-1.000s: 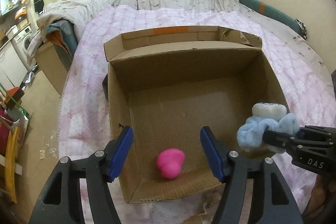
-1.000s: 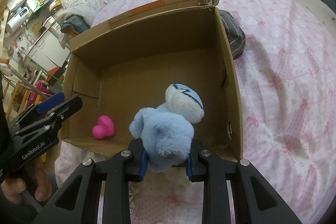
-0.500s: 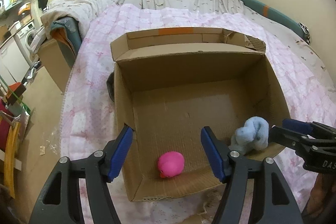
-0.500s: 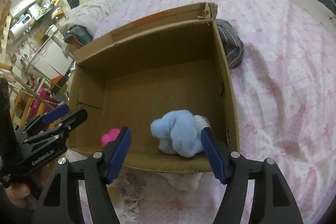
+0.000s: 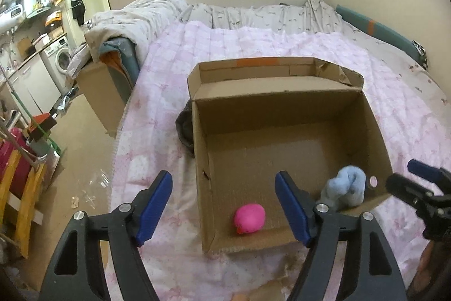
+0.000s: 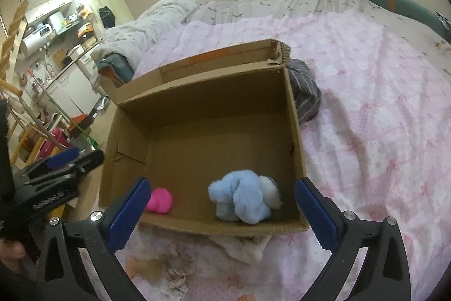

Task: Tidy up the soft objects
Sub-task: 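Lower the blue plush into the box and open the right gripper, then grasp the peach foam piece with the left gripper while the right gripper grasps the cream scrunchie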

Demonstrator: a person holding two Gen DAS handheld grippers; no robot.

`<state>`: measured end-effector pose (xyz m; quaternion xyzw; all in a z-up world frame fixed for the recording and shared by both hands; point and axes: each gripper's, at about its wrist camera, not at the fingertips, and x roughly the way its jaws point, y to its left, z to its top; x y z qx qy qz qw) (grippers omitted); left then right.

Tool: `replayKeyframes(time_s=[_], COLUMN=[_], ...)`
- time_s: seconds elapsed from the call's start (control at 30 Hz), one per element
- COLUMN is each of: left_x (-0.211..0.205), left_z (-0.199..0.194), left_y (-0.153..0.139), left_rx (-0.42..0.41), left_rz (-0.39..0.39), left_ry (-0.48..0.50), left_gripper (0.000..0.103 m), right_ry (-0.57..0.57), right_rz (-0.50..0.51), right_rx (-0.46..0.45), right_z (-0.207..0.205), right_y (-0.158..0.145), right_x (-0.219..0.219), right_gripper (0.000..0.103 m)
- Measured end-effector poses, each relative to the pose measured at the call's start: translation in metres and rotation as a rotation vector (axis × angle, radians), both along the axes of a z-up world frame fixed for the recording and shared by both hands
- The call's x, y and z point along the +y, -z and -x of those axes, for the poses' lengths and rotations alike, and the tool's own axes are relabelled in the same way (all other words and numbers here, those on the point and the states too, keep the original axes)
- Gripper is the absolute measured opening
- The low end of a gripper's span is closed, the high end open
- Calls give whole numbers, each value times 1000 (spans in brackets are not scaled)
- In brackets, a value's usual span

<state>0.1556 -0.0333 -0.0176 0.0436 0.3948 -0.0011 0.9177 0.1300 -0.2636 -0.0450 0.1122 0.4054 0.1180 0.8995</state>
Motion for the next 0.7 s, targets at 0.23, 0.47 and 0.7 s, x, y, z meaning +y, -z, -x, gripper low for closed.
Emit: replayKeyframes(time_s=[0.23,0.47,0.7], left_x=[14,31,56], left_z=[27,58,72], left_y=[2,11,20], left_rx=[55,79,154], left_rz=[56,24,103], left_ry=[1,-75,-102], left_gripper=[73,73,73], right_ry=[12,39,28], right_rz=[4,44,103], right_rx=[24,73,60], right_z=[28,60,83], right_y=[-3,2,4], right_x=[-6,-2,7], right_gripper=[103,103,103])
